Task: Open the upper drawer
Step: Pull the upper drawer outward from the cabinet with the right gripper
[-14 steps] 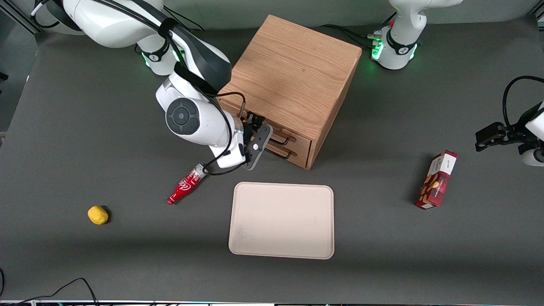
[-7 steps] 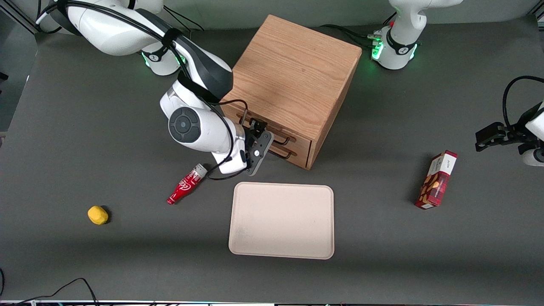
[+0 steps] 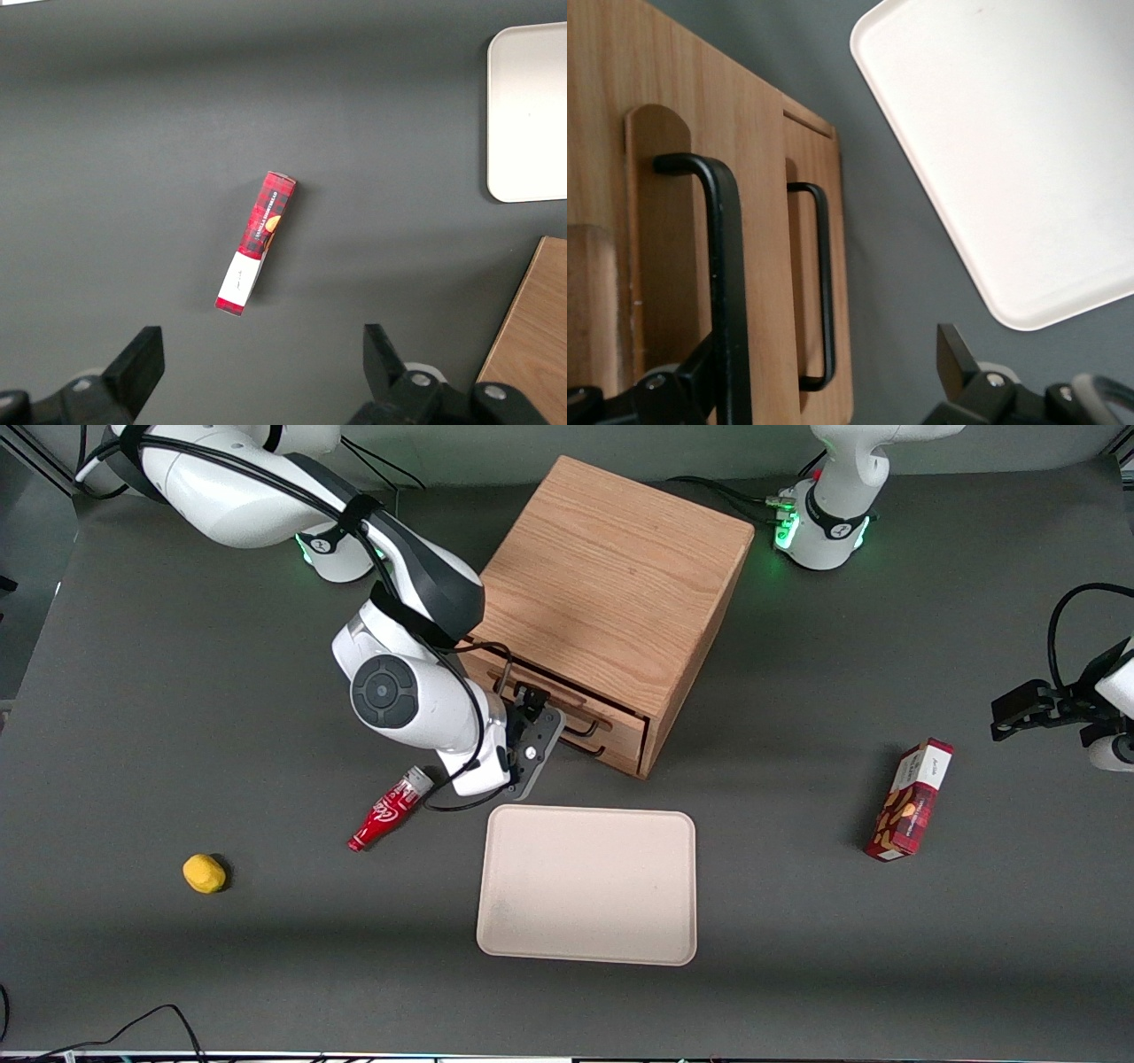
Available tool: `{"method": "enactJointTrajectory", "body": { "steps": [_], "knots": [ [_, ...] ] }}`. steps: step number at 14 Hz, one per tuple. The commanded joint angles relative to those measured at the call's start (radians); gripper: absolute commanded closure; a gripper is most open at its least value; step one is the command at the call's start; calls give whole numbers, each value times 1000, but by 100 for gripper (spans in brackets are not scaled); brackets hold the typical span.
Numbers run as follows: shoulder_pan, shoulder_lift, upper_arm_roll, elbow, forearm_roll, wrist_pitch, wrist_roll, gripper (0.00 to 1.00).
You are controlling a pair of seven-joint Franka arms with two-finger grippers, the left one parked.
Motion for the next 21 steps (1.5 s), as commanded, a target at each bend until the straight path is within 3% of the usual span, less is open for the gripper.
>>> {"method": "enactJointTrajectory", "body": {
  "steps": [1,10,15,21],
  "knots": [
    [-2,33,-2,44,-42,8,-32,0],
    [-10,109,-50,173,-91,61,-31,0],
    [-16,117,-117,229,-89,69,-75,0],
    [-33,116,-121,257,-85,58,-74,0]
  ]
}}
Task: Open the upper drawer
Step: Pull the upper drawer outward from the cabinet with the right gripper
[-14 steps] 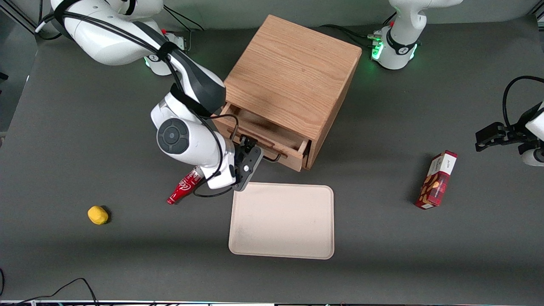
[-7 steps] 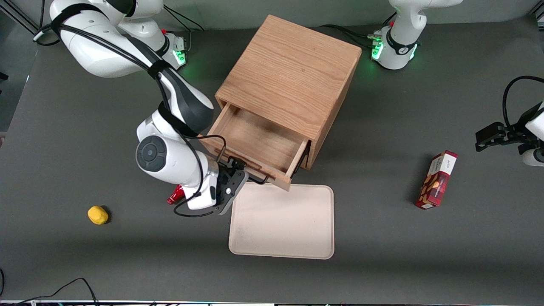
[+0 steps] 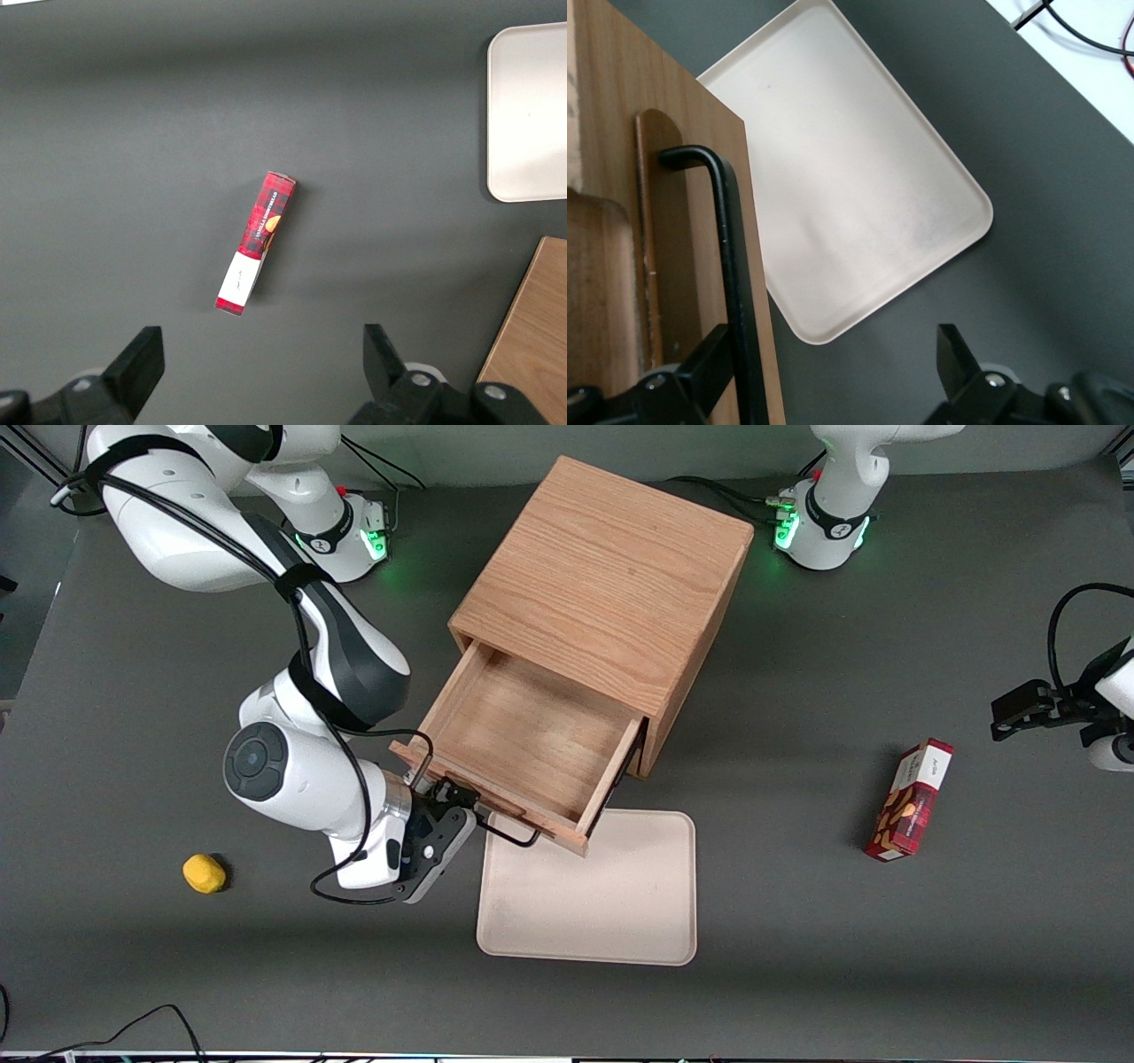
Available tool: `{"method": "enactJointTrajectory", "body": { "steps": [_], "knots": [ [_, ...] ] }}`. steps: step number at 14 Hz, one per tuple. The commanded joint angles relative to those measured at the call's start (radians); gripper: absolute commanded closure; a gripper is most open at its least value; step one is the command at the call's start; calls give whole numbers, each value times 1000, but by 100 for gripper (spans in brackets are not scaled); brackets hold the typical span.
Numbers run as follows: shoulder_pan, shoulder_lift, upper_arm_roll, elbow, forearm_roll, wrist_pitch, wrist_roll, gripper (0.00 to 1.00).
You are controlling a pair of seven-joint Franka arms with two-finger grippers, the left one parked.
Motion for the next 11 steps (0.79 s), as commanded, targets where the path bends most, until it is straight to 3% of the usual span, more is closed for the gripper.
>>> {"method": "enactJointTrajectory", "body": {
  "steps": [1,3,6,7,11],
  "knots": [
    [8,17,3,42,-9,-11,-15,0],
    [2,0,13,44,7,-45,-2,0],
    [-24,-106,11,67,144,-172,104,0],
    [-30,-156,8,58,158,-189,148,0],
    [-94,-411,-27,-124,123,-255,219,0]
  ]
}}
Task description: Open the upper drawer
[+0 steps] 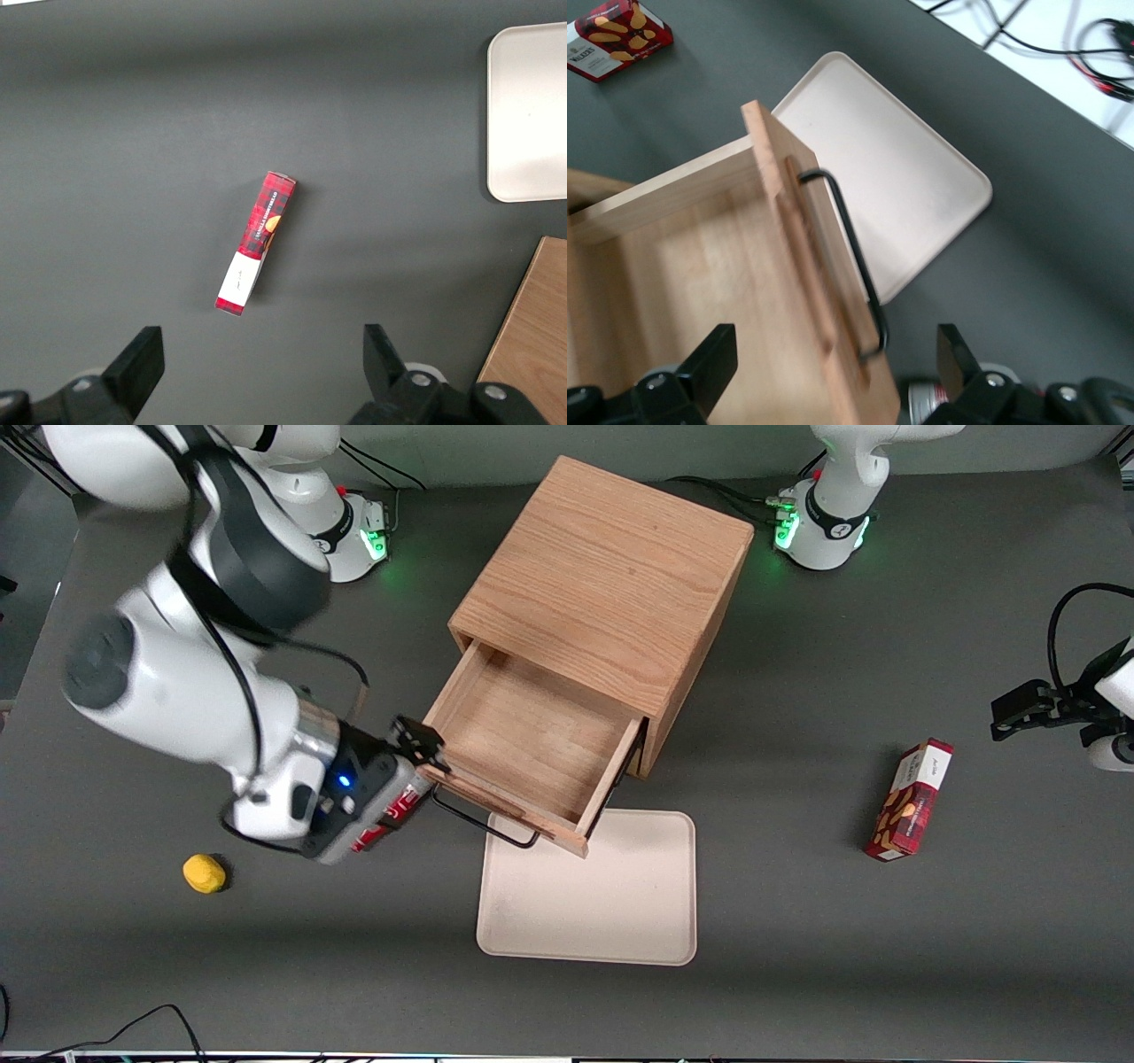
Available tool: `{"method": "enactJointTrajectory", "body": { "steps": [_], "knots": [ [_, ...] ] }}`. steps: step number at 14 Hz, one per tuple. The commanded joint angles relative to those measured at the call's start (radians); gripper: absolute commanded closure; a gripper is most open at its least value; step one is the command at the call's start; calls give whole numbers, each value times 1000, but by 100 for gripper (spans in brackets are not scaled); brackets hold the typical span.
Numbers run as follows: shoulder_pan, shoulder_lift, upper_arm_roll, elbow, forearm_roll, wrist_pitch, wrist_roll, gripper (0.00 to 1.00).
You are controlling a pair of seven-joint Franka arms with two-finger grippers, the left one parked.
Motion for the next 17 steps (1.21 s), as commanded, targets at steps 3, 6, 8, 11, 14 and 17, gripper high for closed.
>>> {"method": "enactJointTrajectory", "body": {
  "steps": [3,6,8,11,14,17],
  "knots": [
    [-76,-405,-117,-397,-13,9,33,0],
    [-73,-629,-248,-650,-16,92,35,0],
    [-70,-748,-319,-782,-11,127,76,0],
    [-59,-759,-427,-743,-8,32,89,0],
    [-48,-741,-491,-706,-17,6,205,0],
    [-50,-629,-495,-517,-25,-147,207,0]
  ]
}}
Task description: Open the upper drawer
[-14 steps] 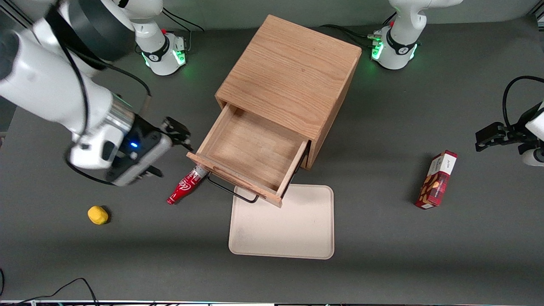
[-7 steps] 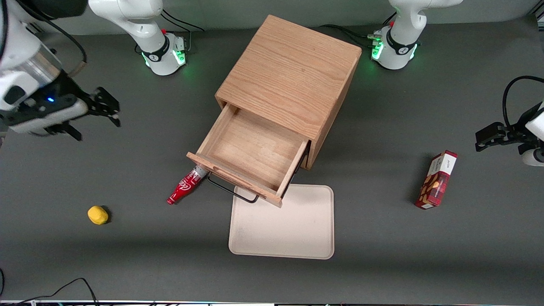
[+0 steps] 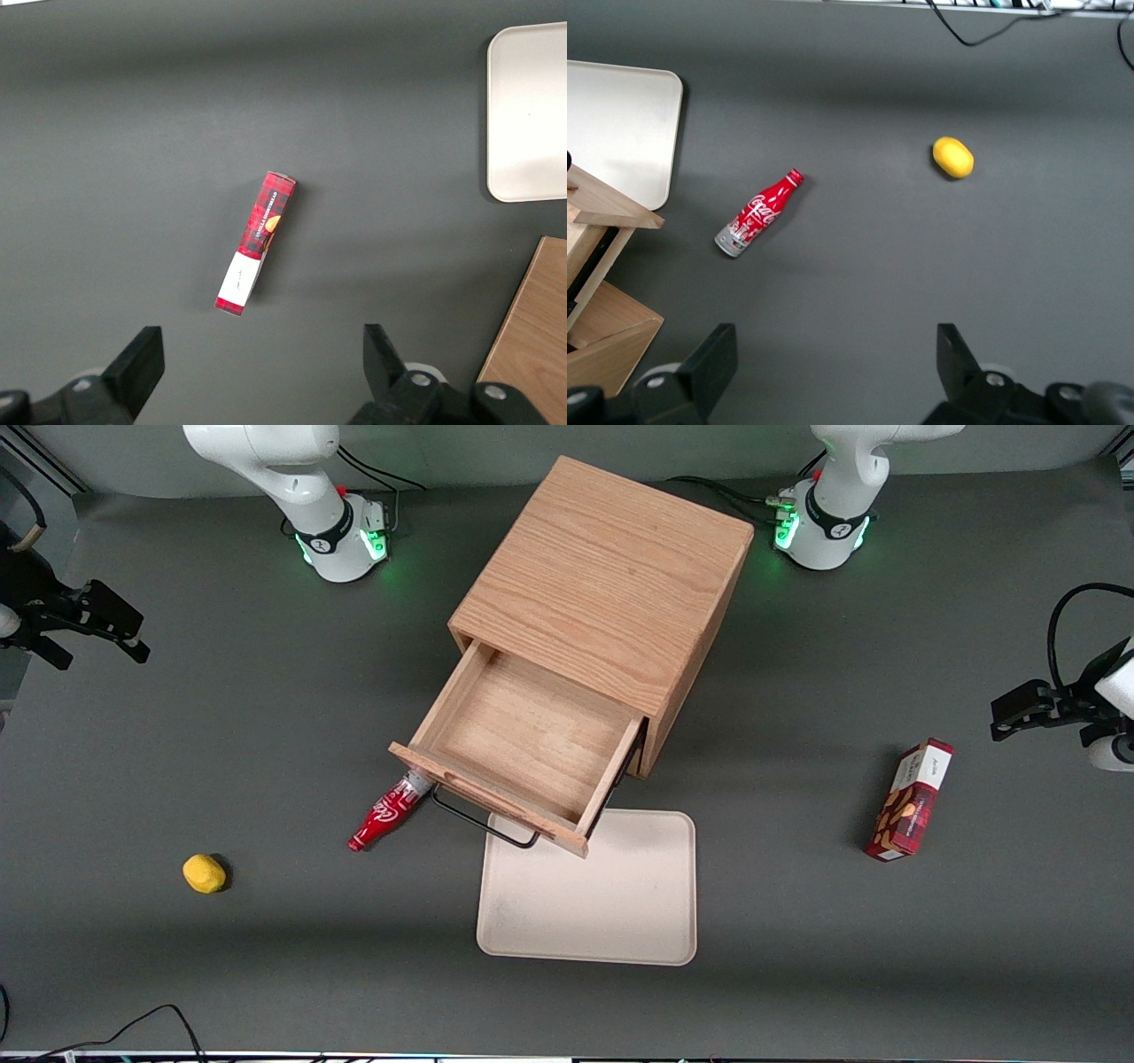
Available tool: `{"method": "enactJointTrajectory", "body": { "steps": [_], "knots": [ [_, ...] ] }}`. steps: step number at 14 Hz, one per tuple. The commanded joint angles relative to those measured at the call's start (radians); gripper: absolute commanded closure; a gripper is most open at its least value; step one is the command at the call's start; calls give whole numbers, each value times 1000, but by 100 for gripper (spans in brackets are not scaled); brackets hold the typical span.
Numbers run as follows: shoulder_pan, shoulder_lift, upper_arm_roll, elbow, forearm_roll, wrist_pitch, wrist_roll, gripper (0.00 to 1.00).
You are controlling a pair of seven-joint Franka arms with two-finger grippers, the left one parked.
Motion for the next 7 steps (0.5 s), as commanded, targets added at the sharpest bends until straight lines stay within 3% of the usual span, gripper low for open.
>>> {"method": "enactJointTrajectory", "body": {
  "steps": [1,7],
  "knots": [
    [20,168,-10,264,-17,-185,44,0],
    [20,268,-8,409,-16,-236,48,0]
  ]
}}
